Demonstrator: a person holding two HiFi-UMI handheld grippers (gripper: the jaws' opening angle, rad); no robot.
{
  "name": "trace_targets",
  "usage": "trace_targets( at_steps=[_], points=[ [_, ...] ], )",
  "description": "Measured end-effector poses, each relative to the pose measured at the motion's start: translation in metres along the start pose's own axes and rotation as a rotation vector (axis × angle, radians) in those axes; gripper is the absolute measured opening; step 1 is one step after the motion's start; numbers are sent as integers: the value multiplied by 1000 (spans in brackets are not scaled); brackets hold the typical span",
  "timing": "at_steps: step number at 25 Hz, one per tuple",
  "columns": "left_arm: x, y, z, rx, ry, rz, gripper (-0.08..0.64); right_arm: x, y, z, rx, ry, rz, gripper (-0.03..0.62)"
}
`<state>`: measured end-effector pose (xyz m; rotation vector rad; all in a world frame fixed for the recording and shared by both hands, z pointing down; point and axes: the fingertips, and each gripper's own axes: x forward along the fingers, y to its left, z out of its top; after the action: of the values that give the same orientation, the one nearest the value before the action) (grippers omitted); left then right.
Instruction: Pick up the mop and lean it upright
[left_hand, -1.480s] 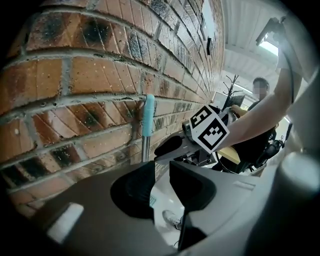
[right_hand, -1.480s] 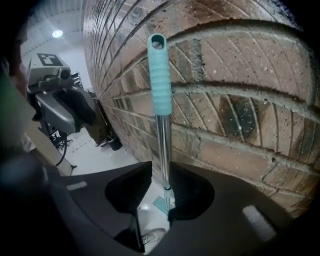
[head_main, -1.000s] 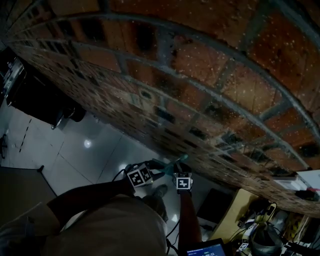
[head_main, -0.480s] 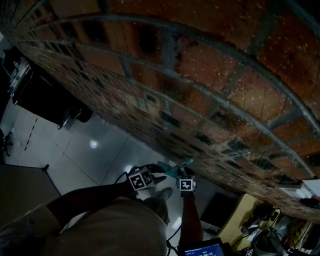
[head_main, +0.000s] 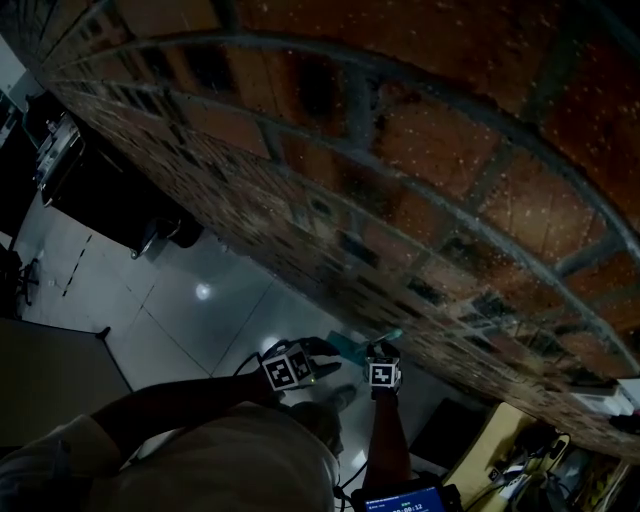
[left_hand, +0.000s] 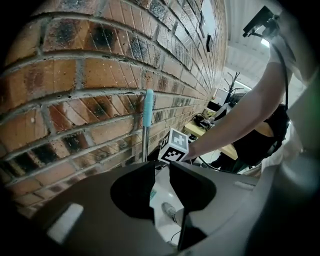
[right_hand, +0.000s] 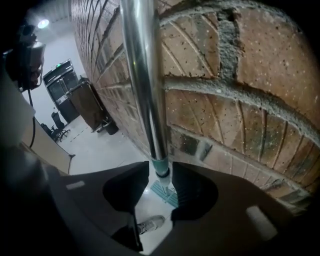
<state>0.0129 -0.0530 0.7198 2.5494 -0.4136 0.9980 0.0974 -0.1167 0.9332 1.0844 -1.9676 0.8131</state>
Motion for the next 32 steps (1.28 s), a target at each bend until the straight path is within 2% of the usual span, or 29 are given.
trace_targets(
  at_steps=[19, 22, 27, 32],
  points=[
    [-14, 4, -15, -10, 25, 19, 110, 14, 1, 2, 62, -31, -22, 112],
    [-13, 3, -12, -8, 15, 15, 110, 4, 6, -4, 73, -42, -25, 110],
    [-8, 0, 0, 5, -26, -5, 110, -25, 18, -10, 35, -79, -34, 110],
    [-5, -6, 4, 20, -49, -26, 110, -57, 24, -4, 41, -121, -45, 110]
  ],
)
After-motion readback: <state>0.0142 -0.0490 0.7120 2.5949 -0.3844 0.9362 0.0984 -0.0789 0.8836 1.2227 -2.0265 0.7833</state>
